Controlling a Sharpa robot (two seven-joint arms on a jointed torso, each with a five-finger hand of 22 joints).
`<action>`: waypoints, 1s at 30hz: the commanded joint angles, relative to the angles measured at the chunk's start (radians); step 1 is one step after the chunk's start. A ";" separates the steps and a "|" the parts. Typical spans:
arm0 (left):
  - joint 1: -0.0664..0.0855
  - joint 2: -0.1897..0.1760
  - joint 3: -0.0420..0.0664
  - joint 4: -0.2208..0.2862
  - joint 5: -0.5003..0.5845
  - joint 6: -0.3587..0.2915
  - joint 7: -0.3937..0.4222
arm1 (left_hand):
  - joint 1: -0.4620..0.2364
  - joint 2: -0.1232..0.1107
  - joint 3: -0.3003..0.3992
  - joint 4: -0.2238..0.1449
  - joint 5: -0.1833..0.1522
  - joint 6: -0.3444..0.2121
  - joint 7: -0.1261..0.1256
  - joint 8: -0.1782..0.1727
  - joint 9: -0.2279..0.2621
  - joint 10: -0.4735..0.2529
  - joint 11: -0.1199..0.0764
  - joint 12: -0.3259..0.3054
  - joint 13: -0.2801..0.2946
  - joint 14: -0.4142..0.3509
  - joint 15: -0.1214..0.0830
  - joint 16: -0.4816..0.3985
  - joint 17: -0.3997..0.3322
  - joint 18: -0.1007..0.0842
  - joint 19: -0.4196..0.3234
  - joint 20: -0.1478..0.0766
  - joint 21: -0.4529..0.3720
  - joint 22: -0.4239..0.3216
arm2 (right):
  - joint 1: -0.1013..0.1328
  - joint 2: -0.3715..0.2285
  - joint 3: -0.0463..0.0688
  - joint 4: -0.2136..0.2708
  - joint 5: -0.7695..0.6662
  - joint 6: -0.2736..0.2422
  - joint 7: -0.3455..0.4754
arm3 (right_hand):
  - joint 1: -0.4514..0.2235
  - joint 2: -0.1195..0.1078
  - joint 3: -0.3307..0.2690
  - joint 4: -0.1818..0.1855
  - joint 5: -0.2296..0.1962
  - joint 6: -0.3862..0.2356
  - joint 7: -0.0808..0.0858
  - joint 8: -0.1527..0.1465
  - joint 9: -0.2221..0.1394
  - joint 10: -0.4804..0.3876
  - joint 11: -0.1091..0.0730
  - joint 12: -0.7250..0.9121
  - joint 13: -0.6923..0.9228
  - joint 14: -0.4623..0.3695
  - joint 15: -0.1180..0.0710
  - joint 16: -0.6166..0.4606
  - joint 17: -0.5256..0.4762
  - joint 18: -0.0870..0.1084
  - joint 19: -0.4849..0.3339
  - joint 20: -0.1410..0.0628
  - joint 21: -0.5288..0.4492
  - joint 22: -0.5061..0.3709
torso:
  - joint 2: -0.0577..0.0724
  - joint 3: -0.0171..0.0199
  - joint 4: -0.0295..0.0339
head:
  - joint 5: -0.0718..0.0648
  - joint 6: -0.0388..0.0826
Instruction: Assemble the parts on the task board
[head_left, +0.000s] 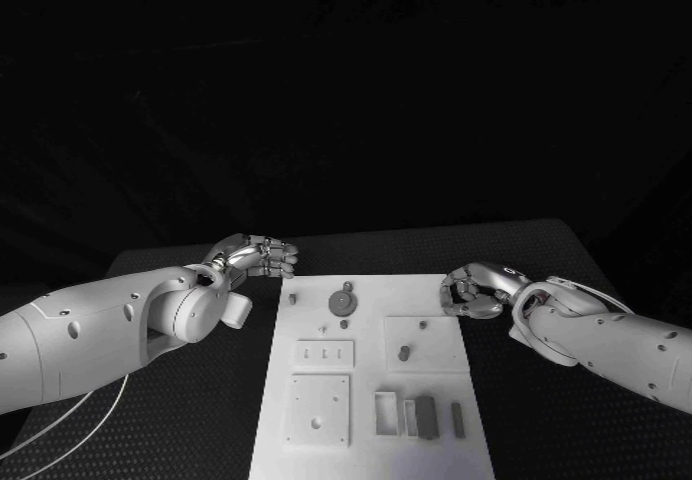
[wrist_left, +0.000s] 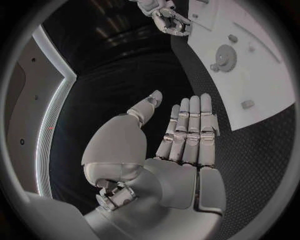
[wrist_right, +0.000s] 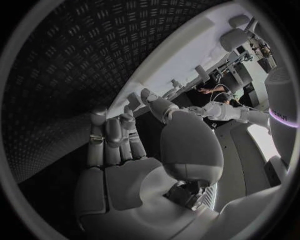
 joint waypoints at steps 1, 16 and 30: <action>0.000 0.001 0.001 0.004 -0.003 0.011 0.005 | -0.008 0.002 -0.002 0.000 0.003 -0.002 0.007 -0.003 -0.001 -0.007 -0.001 -0.006 -0.001 0.006 0.003 -0.006 0.001 0.012 0.003 -0.004 -0.005 0.001 | -0.002 0.004 0.000 -0.002 -0.013 -0.007 0.009 | -0.001 0.015 -0.006 -0.003 0.000 0.046 0.017 0.014 0.008 0.001 -0.014 0.005 -0.002 0.005 -0.008 0.006 0.000 0.030 0.006 -0.004 0.007 0.018 | -0.001 0.0008 -0.0015 | 0.002 -0.002; 0.000 -0.001 0.000 0.005 -0.003 0.012 0.002 | -0.009 0.002 -0.002 0.000 0.003 -0.003 0.008 -0.004 -0.001 -0.007 0.000 -0.007 -0.001 0.006 0.003 -0.007 0.002 0.012 0.003 -0.004 -0.005 0.002 | -0.007 0.017 0.000 -0.014 -0.021 -0.028 -0.005 | -0.003 0.030 -0.009 -0.007 0.000 0.072 0.002 0.033 0.028 0.011 -0.028 0.004 -0.008 0.017 -0.020 0.008 0.006 0.030 0.009 -0.006 0.008 0.017 | -0.001 0.0015 -0.0021 | 0.000 -0.007; 0.000 -0.002 0.000 0.010 -0.003 0.014 -0.001 | -0.008 0.002 -0.001 0.000 0.003 -0.003 0.009 -0.004 -0.001 -0.007 0.000 -0.007 -0.001 0.006 0.003 -0.007 0.002 0.012 0.003 -0.004 -0.006 0.002 | -0.008 0.018 0.000 -0.013 -0.017 -0.040 -0.010 | 0.032 0.146 -0.001 -0.098 0.000 0.080 -0.003 0.037 0.053 0.014 -0.034 0.001 -0.013 0.012 -0.029 0.009 0.000 0.030 0.001 -0.008 0.010 0.019 | -0.001 0.0010 -0.0003 | -0.003 -0.007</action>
